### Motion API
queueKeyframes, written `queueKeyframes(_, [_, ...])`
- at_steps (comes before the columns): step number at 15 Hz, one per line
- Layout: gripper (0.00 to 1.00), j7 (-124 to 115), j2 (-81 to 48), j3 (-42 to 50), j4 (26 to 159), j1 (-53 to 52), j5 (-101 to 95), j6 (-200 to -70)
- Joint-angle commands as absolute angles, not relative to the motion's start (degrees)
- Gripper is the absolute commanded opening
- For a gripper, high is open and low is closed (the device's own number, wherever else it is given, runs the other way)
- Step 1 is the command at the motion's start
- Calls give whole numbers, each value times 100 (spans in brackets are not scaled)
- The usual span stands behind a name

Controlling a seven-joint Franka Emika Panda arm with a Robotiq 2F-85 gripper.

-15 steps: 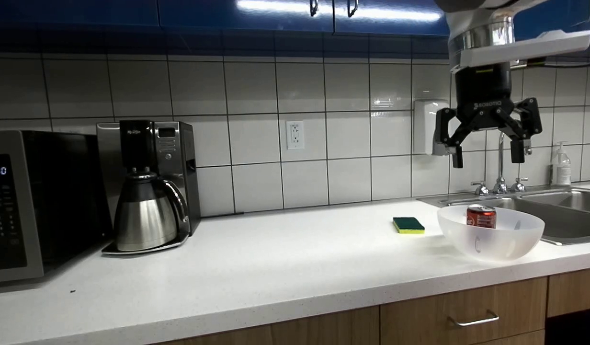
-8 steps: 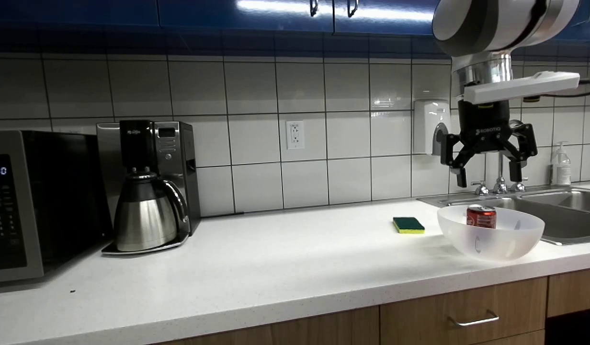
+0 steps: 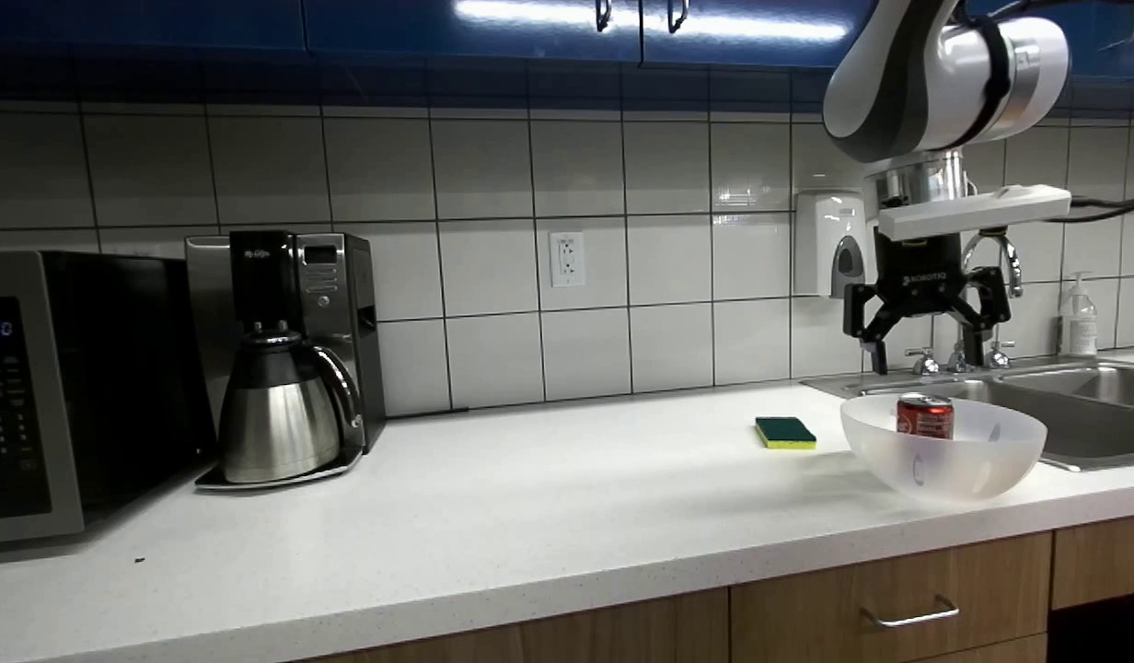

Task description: Put the soda can on the counter

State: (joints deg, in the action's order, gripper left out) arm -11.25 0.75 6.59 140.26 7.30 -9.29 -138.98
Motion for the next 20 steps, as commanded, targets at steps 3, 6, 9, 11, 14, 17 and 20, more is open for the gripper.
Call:
queueKeyframes(3, [100, -1058, -620, 864, 13404, 800, -1057, -14003])
queueKeyframes(6, [100, -1048, -847, 972, 13224, 790, -1051, -14021])
queueKeyframes(9, [100, -1016, -1024, 1033, 13106, 779, -1019, -14088])
queueKeyframes(11, [100, -996, -1129, 1055, 13071, 774, -998, -14180])
queueKeyframes(14, [100, -965, -1282, 1071, 13034, 771, -969, -14298])
queueKeyframes(17, [100, -971, -1423, 1084, 13042, 755, -980, -14422])
queueKeyframes(20, [100, -962, -1560, 1089, 13049, 745, -967, -14558])
